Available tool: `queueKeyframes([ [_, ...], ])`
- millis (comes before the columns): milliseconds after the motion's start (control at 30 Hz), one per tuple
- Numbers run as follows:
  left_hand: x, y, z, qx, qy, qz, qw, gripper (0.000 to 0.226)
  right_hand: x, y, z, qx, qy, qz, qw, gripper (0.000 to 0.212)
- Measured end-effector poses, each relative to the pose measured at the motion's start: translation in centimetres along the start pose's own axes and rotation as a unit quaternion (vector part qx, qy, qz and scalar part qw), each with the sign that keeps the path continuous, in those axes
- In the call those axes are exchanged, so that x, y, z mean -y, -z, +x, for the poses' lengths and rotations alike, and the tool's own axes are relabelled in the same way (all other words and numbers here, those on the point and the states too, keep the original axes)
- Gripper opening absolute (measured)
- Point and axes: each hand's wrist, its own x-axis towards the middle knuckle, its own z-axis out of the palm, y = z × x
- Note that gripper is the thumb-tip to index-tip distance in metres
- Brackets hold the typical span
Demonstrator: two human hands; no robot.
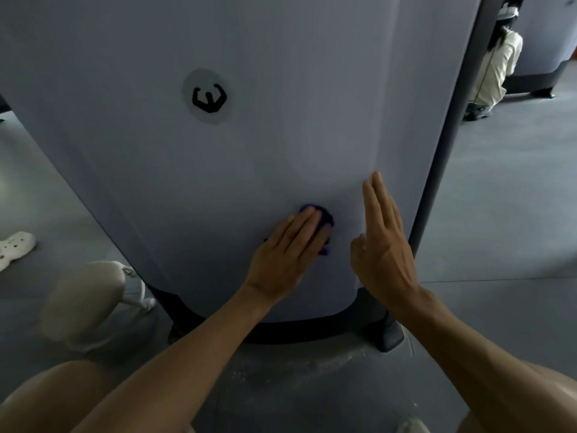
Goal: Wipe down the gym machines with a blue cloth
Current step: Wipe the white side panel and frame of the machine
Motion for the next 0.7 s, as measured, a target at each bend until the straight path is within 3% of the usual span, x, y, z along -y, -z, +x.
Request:
queueKeyframes([
  [133,5.1,3.1,-8.3,0.016,0.077,0.047,0.996,0.071,0.7,-1.0,-0.7,0.009,0.004,-0.030,0.999,0.098],
  [400,2.9,1.3,-8.8,-0.011,0.155,0.044,0.987,0.058,-0.6,-1.3,-2.0,0.036,0.014,-0.065,0.997,0.097],
  [567,-1.6,-0.2,-0.4,0.037,-0.038,0.002,0.999,0.051,-2.3,-1.3,-3.0,0.061,-0.024,-0.057,0.996,0.096],
  [700,-2.1,0.1,4.6,0.043,-0.097,-0.005,0.994,0.048,-3.4,-0.4,-4.3,0.042,-0.038,-0.065,0.996,0.091],
])
